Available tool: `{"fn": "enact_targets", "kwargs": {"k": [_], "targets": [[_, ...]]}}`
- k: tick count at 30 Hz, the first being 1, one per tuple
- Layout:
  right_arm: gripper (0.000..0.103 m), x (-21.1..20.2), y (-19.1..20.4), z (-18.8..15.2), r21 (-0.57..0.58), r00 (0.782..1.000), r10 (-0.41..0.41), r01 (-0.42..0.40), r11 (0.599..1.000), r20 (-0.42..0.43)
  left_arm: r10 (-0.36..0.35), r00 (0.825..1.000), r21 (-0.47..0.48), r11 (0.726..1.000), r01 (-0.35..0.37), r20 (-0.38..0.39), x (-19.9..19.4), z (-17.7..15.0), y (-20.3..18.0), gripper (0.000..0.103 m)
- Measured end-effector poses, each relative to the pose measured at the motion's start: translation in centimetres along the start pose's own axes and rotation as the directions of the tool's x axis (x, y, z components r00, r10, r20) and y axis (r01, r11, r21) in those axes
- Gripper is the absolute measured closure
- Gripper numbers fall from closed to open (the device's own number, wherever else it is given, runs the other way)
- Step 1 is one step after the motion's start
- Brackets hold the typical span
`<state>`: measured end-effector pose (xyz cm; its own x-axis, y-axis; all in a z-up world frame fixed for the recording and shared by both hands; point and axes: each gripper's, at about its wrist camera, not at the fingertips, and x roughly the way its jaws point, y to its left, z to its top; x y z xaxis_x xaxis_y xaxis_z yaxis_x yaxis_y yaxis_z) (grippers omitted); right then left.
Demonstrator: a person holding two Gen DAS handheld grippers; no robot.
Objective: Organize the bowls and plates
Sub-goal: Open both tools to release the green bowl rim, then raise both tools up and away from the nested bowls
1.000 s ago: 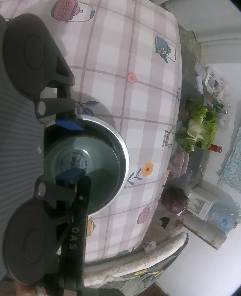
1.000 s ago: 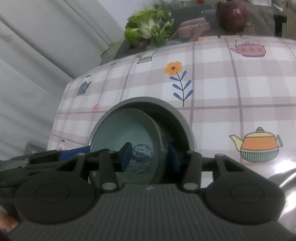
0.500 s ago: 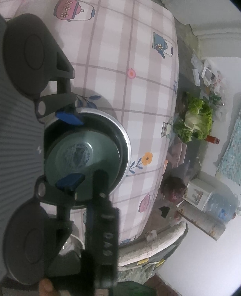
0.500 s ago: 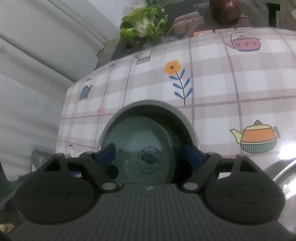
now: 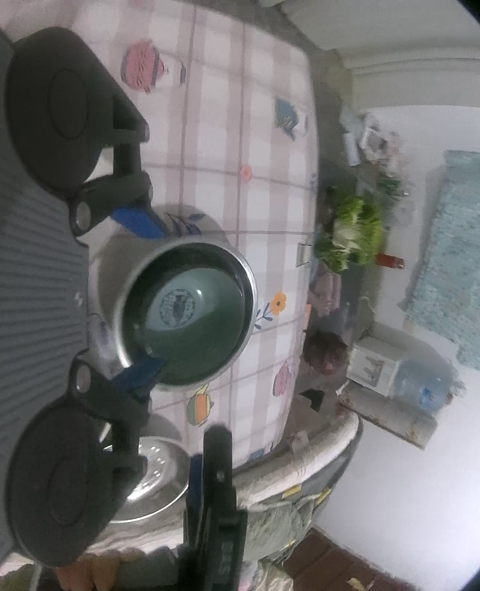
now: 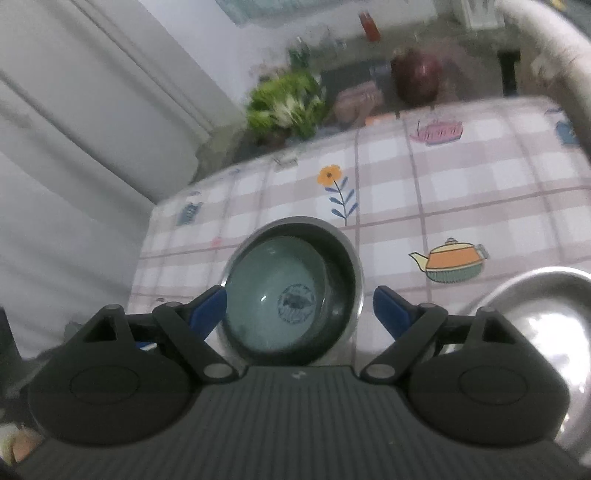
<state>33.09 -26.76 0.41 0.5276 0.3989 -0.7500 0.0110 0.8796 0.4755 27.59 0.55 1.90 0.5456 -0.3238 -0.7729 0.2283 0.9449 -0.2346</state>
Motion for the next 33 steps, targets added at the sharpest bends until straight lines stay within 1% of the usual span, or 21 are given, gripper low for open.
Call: {"fn": "enact_targets", "kwargs": {"k": [2,5,6,10,11,12,14,16,19,21,23,25,27,29,31,33], "targets": [[0.014,-2.8,0.3,-1.7,-0.016,0.998,0.018,-0.018,1.000,0.052,-0.009,1.000,0.013,1.000,0.008,0.028,-2.2,-1.2,0.0,0.022],[0.010,-6.8,0.6,-5.1,-0.035,0.990,0.019,-0.014,0.999,0.137,-0.016,0.998,0.016,1.000,0.015,0.060,-5.3,-3.6,0.2,0.019],[0.007,-8.1,0.6,-6.4,-0.037,0.986,0.021,-0.015,0.999,0.163,-0.021,0.997,0.012,1.000,0.020,0.076,-6.2,-4.4,0.3,0.019],[0.005,-12.4,0.4,-12.3,-0.043,0.965,0.025,-0.015,0.999,0.260,-0.023,0.993,0.009,1.000,0.022,0.117,-9.0,-8.1,0.3,0.014],[0.003,-13.2,0.4,-13.7,-0.044,0.960,0.029,-0.018,0.999,0.278,-0.022,0.991,0.014,1.000,0.020,0.129,-9.6,-9.1,0.2,0.014],[0.002,-13.8,0.3,-15.2,-0.043,0.955,0.031,-0.020,0.999,0.294,-0.020,0.990,0.021,1.000,0.018,0.139,-10.1,-10.2,0.1,0.014],[0.002,-14.8,0.1,-18.4,-0.029,0.946,0.023,-0.015,0.999,0.324,-0.029,0.987,0.033,0.999,0.024,0.161,-10.9,-12.2,-0.2,0.012],[0.002,-15.3,-0.3,-21.4,-0.013,0.942,0.014,-0.011,1.000,0.336,-0.041,0.985,0.046,0.998,0.034,0.170,-11.3,-14.4,-0.9,0.011],[0.002,-15.2,-0.8,-25.5,0.010,0.937,-0.014,0.012,1.000,0.349,-0.054,0.986,0.054,0.997,0.046,0.160,-10.8,-16.9,-1.9,0.011],[0.002,-14.9,-1.1,-27.4,0.025,0.936,-0.020,0.012,1.000,0.351,-0.063,0.984,0.064,0.997,0.053,0.165,-10.5,-18.4,-2.5,0.011],[0.002,-14.7,-1.9,-29.0,0.044,0.939,-0.009,-0.007,0.999,0.343,-0.061,0.983,0.065,0.997,0.050,0.174,-10.0,-19.6,-3.3,0.011],[0.002,-14.7,-2.7,-29.8,0.059,0.941,0.001,-0.023,0.998,0.338,-0.066,0.980,0.076,0.996,0.053,0.185,-9.3,-20.4,-4.3,0.011],[0.002,-14.7,-3.7,-30.1,0.079,0.937,-0.006,-0.024,0.997,0.350,-0.076,0.979,0.099,0.993,0.058,0.189,-8.6,-21.0,-5.4,0.011],[0.002,-14.9,-5.0,-30.2,0.109,0.930,-0.019,-0.023,0.994,0.367,-0.100,0.979,0.138,0.988,0.076,0.180,-8.0,-21.1,-6.8,0.011],[0.002,-15.2,-6.4,-30.2,0.138,0.923,-0.028,-0.027,0.990,0.384,-0.127,0.976,0.193,0.977,0.092,0.175,-7.2,-20.5,-8.2,0.011],[0.002,-15.4,-7.5,-29.8,0.158,0.916,-0.047,-0.017,0.987,0.398,-0.131,0.976,0.244,0.966,0.086,0.175,-6.4,-19.3,-9.7,0.011]]}}
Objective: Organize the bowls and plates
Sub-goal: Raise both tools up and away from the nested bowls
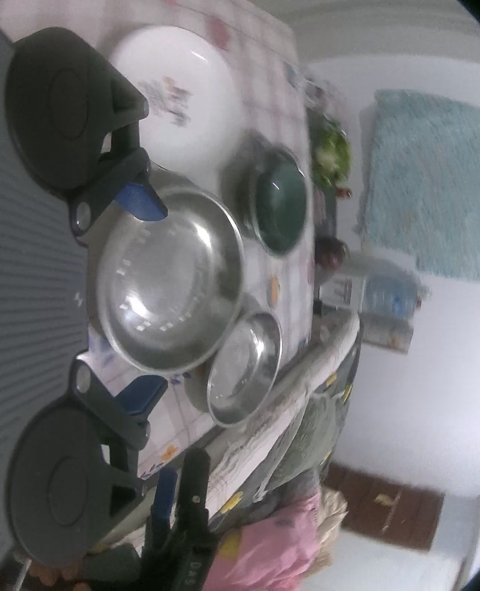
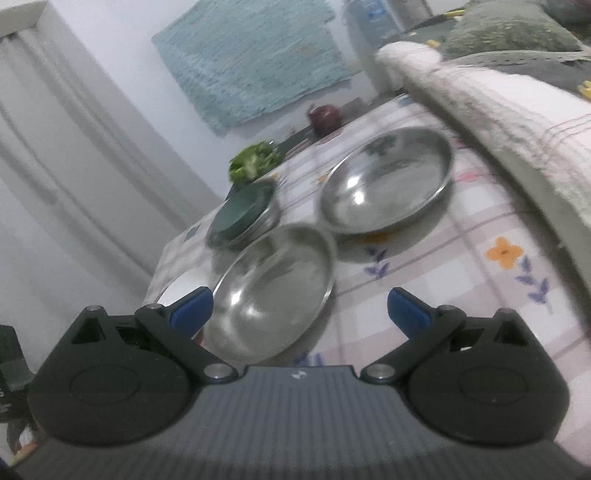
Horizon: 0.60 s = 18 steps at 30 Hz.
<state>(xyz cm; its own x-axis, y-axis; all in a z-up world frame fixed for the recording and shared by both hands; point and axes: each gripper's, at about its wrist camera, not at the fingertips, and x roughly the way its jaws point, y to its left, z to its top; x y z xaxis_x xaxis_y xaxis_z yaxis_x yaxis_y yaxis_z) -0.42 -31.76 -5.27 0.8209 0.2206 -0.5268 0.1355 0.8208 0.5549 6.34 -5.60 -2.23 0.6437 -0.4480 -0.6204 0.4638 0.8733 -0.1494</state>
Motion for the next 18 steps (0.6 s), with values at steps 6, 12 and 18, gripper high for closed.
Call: {"fn": "enact_targets", "kwargs": {"k": [6,12,18], "targets": [[0.002,-0.2,-2.3,2.0,0.000,0.992,-0.091,0.091,0.996,0.083,0.029,1.000,0.141,0.990,-0.027,-0.006,4.9,4.8,-2.5,0.011],[0.002,0.7,-3.8,4.3,-0.017,0.976,-0.172,0.176,0.984,0.133,0.074,0.997,0.231,0.971,-0.070,-0.009,9.6,8.3,-3.9,0.011],[0.004,2.4,-4.5,6.9,-0.031,0.956,-0.226,0.236,0.971,0.186,0.076,0.997,0.255,0.964,-0.069,-0.016,13.0,10.5,-4.7,0.013]]}}
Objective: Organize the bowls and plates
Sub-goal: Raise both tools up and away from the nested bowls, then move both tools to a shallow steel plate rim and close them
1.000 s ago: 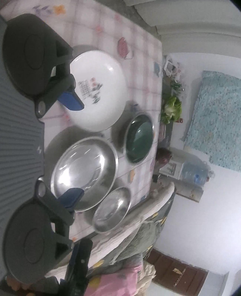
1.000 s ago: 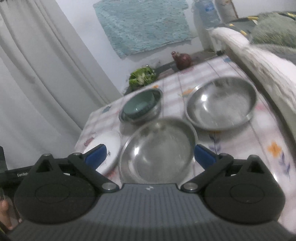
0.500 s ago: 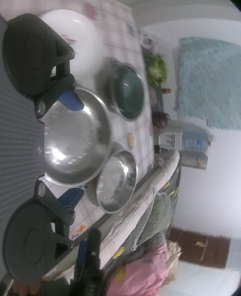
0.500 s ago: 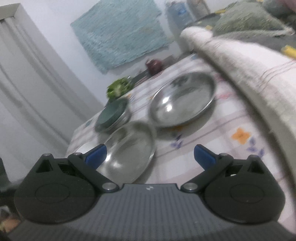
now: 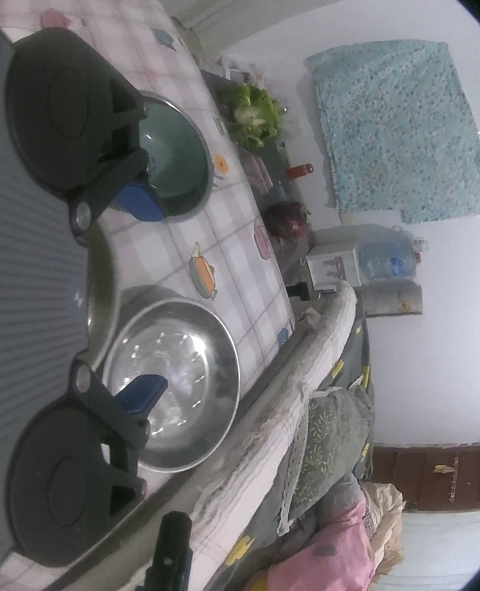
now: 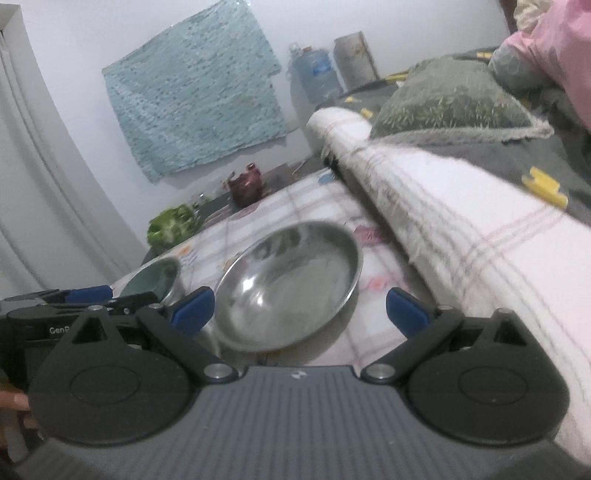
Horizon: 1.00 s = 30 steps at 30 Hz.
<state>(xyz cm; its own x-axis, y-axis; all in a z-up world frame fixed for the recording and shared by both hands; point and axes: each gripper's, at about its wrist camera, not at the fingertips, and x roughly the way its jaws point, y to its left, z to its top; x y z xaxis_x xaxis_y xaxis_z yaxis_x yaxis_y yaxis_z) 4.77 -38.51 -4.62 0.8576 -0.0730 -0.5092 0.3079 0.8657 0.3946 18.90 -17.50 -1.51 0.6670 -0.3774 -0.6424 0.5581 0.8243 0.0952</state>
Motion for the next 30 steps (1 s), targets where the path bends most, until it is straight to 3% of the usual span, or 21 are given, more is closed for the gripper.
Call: {"fn": "enact_targets", "kwargs": {"k": [7,18,21,28,30], "targets": [[0.010,3.1,-0.3,1.5,-0.012,0.999,-0.035,0.036,0.999,0.026,-0.020,0.998,0.026,0.999,0.022,-0.053,3.8,2.2,0.3,0.022],[0.039,8.0,-1.3,2.4,-0.020,0.999,-0.048,0.047,0.999,-0.024,-0.097,0.975,-0.047,0.995,0.089,-0.202,10.4,3.7,1.4,0.048],[0.047,9.2,-2.0,2.4,-0.010,0.998,-0.056,0.056,0.998,-0.040,-0.112,0.965,-0.060,0.993,0.100,-0.239,11.7,3.8,1.4,0.060],[0.059,10.9,-3.2,2.0,0.010,0.995,-0.060,0.061,0.998,-0.083,-0.114,0.953,-0.074,0.993,0.097,-0.280,13.5,3.6,1.0,0.077],[0.065,11.2,-3.5,1.8,0.018,0.994,-0.059,0.061,0.998,-0.092,-0.108,0.952,-0.068,0.993,0.092,-0.287,13.9,3.5,0.9,0.078]]}}
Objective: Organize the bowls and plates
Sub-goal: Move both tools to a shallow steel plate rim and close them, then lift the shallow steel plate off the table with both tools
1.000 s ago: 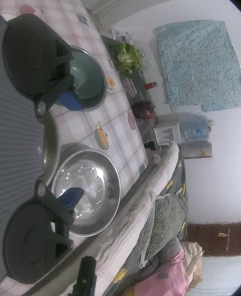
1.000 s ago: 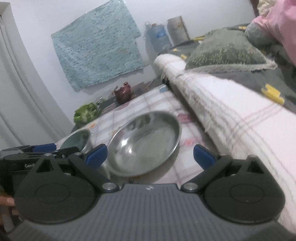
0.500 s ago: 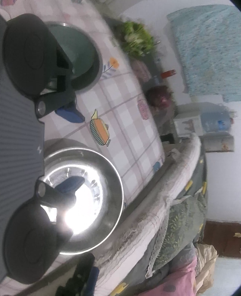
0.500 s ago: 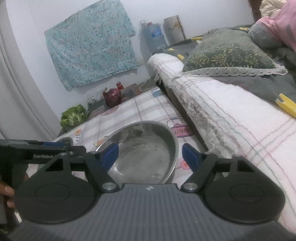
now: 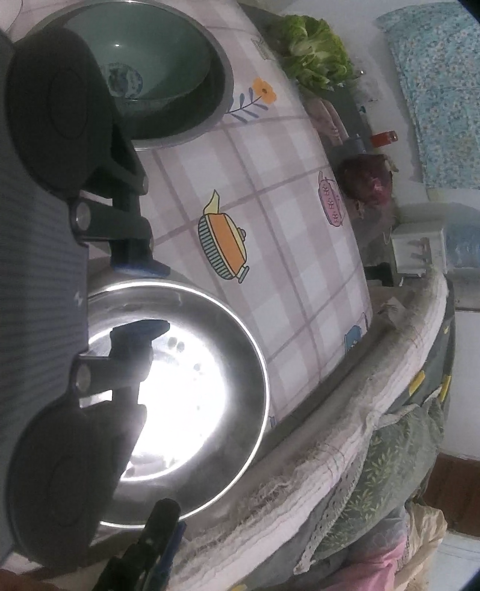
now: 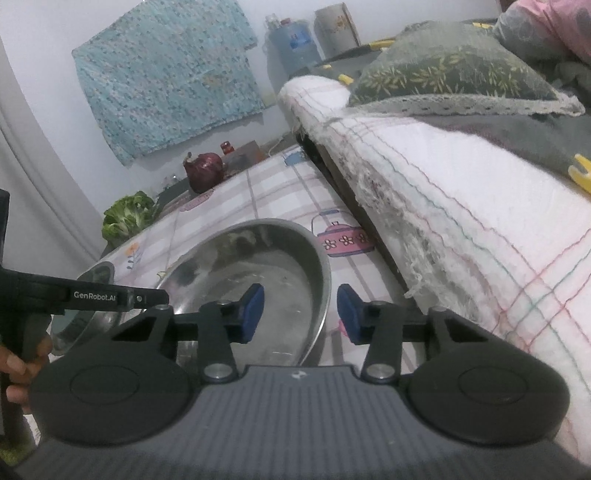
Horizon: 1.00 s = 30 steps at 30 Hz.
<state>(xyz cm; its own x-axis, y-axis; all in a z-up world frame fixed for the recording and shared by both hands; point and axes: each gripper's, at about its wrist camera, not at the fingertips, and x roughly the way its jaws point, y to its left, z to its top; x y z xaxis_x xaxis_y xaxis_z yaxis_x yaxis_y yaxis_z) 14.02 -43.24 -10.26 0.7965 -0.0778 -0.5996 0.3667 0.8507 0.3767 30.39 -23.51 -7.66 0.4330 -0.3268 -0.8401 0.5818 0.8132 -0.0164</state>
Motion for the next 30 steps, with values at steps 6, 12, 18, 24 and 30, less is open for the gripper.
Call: {"fn": "enact_targets", "kwargs": {"k": [6,12,18,24,30], "targets": [[0.088,1.4,-0.6,-0.2,0.005,0.999,-0.002,0.002,1.000,-0.040,0.000,1.000,-0.035,0.999,-0.001,-0.029,1.2,0.4,0.3,0.081],[0.093,1.0,-0.7,-0.4,-0.039,0.998,-0.031,0.029,0.999,-0.060,0.000,1.000,-0.010,1.000,0.000,-0.031,1.2,0.3,-1.0,0.081],[0.091,-1.8,-1.3,-1.7,-0.106,0.993,-0.083,0.074,0.992,-0.079,-0.039,0.998,0.045,0.998,0.041,-0.050,0.8,-0.4,-3.7,0.081],[0.090,-5.7,-2.8,-3.5,-0.100,0.988,-0.128,0.119,0.988,-0.090,-0.060,0.996,0.129,0.989,0.068,-0.066,-0.1,-2.0,-7.6,0.081],[0.088,-10.9,-4.1,-6.9,-0.071,0.984,-0.139,0.132,0.989,-0.110,-0.067,0.995,0.185,0.980,0.079,-0.070,-2.3,-5.3,-10.8,0.080]]}}
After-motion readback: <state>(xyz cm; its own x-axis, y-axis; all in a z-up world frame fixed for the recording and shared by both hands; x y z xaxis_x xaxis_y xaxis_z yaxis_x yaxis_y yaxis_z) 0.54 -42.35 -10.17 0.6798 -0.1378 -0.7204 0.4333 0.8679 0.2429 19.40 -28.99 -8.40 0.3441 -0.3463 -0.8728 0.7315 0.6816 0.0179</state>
